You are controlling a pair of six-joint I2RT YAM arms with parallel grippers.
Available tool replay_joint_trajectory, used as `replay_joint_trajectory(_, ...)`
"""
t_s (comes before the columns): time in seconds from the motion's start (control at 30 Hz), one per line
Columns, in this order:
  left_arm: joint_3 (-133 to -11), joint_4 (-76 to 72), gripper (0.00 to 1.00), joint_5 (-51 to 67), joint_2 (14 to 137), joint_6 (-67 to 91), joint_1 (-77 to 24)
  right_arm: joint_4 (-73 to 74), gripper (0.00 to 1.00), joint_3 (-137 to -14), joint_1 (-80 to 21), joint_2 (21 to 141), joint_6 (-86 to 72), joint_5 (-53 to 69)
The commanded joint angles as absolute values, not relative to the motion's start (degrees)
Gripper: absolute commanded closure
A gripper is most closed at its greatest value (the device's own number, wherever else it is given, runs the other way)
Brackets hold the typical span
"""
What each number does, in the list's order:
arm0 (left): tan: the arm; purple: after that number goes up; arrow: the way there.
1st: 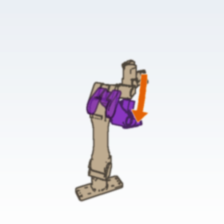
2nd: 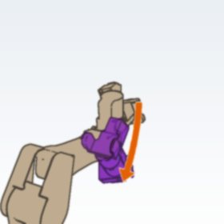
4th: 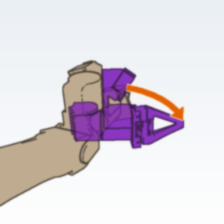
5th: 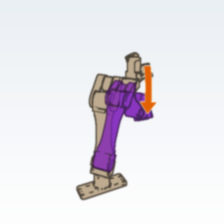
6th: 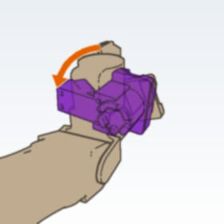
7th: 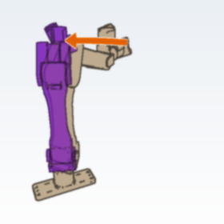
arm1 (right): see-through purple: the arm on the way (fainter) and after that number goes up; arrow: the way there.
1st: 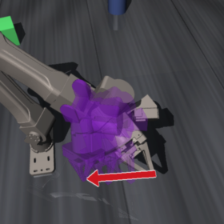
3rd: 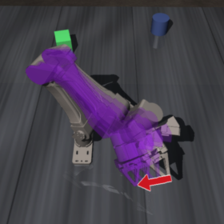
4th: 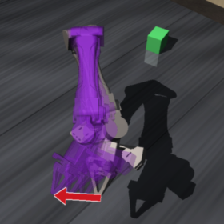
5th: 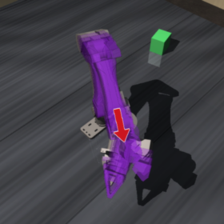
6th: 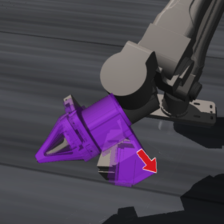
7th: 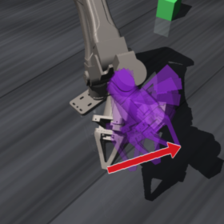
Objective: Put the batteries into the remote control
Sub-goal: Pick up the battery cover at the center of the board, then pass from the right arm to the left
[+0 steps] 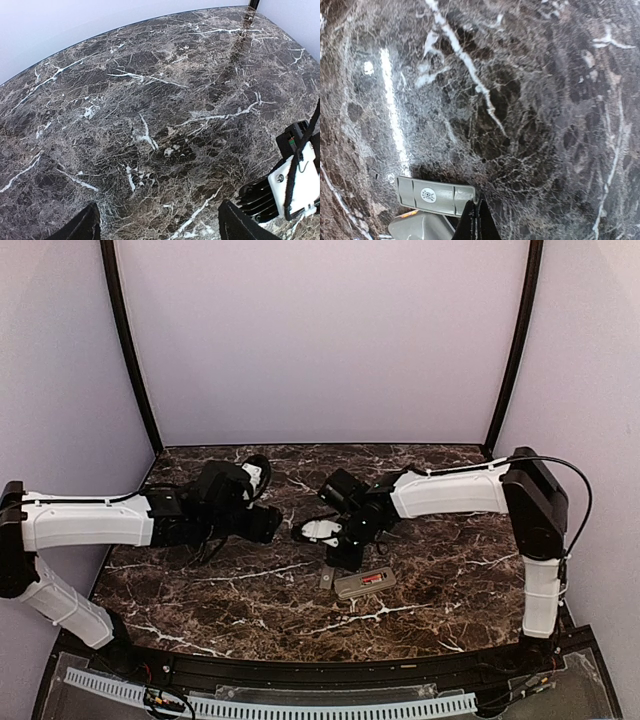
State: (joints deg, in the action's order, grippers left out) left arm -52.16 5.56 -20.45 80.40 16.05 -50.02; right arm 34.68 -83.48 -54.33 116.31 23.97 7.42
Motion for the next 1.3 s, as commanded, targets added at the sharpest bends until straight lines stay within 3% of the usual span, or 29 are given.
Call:
replay_joint_trajectory(0.0, -50.8, 2.3, 0.20, -19.6, 78.5, 19.2, -50.1, 31.8, 1.00, -84.2, -54.0, 109.8, 21.3, 5.0)
replay_joint_trajectory(0.5, -54.0, -6.3, 0.13, 3.4, 77.0, 30.1, -51.9, 30.3, 1.00, -84.4, -53.0, 95.8, 20.1, 6.3)
replay_joint_trajectory(0.67, -57.8, -3.5, 0.14, 4.5, 79.5, 31.1, -54.2, 30.5, 1.00, -84.3, -52.9, 93.0, 20.3, 5.9)
replay_joint_trajectory(1.07, -59.5, -2.7, 0.43, 2.3, 82.6, 30.7, -55.0, 28.9, 1.00, -83.9, -52.9, 89.5, 19.1, 8.1)
replay_joint_trajectory(1.27, -60.3, -2.6, 0.67, 2.9, 83.8, 29.8, -55.0, 28.5, 1.00, -84.1, -53.0, 89.3, 19.0, 9.2)
